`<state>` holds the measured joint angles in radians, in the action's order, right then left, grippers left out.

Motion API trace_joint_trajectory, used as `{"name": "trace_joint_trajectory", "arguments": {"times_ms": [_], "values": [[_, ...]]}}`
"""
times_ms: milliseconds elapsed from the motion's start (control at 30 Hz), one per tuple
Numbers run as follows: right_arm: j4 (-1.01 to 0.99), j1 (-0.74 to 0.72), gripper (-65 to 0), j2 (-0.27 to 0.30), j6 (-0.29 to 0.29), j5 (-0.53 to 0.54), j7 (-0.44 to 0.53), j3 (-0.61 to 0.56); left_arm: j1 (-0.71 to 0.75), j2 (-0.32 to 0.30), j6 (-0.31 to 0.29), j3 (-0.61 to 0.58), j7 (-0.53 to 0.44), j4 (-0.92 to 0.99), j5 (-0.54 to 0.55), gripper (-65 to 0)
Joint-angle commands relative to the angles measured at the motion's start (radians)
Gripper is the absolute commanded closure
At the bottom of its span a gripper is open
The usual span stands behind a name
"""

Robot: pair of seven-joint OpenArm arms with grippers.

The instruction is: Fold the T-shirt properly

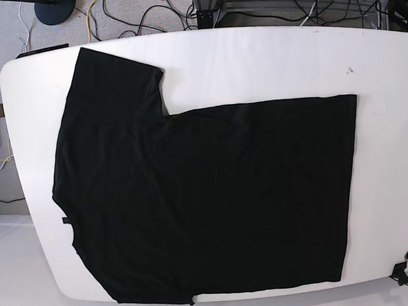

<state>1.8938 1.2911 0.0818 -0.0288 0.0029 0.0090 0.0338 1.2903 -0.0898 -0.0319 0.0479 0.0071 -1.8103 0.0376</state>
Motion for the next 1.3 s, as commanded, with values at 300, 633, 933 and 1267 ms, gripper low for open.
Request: {"name": "trace_joint_trajectory", "arguments": {"times_ms": [300,633,933,1267], "values": [[0.112,-0.158,-23.8,0.005,-0.010,0.004,0.013,0.024,-0.117,-0.005,0.008,0.065,-0.015,-0.162,0.000,-37.1],[0.117,-0.356,-24.0,0.069,-0.012,0.248,0.009,0.025,-0.363,-0.023,-0.116,0.194,-0.052,-0.161,0.321,-37.1],[0.092,-0.471,-24.4,0.264,-0.013,0.819,-0.129,0.196,-0.516,-0.080,-0.273,0.386,0.187,-0.156,0.615,-37.0],[-0.090,-0.589,-24.5,0.240,-0.159,1.116,-0.459,0.433,-0.585,-0.078,-0.374,0.550,0.387,-0.156,0.689,-37.4]]}}
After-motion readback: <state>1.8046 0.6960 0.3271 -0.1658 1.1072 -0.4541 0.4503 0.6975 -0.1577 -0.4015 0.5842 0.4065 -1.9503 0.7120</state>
